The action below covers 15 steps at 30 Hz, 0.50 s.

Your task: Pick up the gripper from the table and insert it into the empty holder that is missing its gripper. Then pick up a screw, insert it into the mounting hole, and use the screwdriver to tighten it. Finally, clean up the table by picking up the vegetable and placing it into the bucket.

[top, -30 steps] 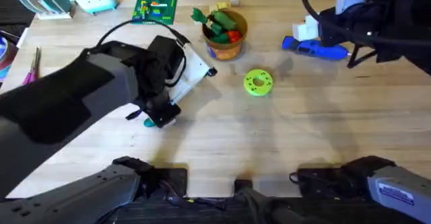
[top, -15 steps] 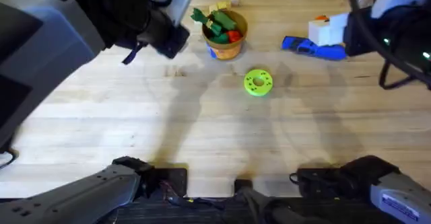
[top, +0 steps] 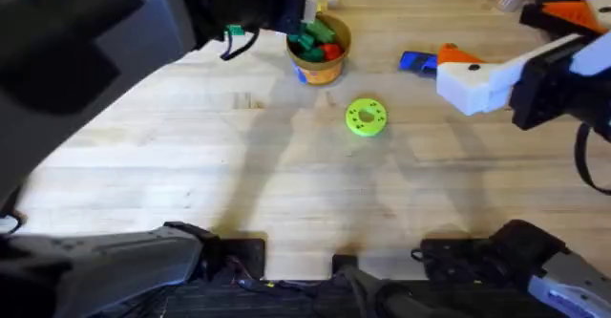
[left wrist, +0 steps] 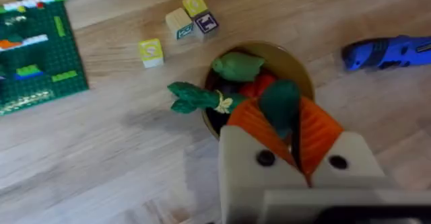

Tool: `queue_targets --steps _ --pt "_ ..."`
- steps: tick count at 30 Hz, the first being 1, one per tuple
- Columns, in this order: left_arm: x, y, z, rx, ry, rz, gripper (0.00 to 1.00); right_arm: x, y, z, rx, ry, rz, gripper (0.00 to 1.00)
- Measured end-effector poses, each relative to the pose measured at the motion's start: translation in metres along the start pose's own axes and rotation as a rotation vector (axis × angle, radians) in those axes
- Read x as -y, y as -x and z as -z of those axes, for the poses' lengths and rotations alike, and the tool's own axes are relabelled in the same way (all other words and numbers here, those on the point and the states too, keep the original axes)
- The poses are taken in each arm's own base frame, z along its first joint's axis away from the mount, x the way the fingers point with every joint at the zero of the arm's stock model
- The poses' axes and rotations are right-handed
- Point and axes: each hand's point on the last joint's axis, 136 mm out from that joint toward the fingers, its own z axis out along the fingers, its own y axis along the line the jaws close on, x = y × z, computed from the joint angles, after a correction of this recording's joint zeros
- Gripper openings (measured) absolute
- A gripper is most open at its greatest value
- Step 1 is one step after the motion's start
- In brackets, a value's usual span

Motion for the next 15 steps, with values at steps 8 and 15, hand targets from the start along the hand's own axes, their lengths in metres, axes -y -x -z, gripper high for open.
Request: queue_targets --steps 8,15 --pt "0.023 -0.018 -0.037 -0.062 -0.106 0.065 0.236 -0.004 0.0 0.0 0.0 0.022 0.002 0.992" --pt "0.029 -0.017 -0.037 -0.061 -0.13 0.076 0.958 -0.004 0.0 0.0 0.001 0.022 0.002 0.991"
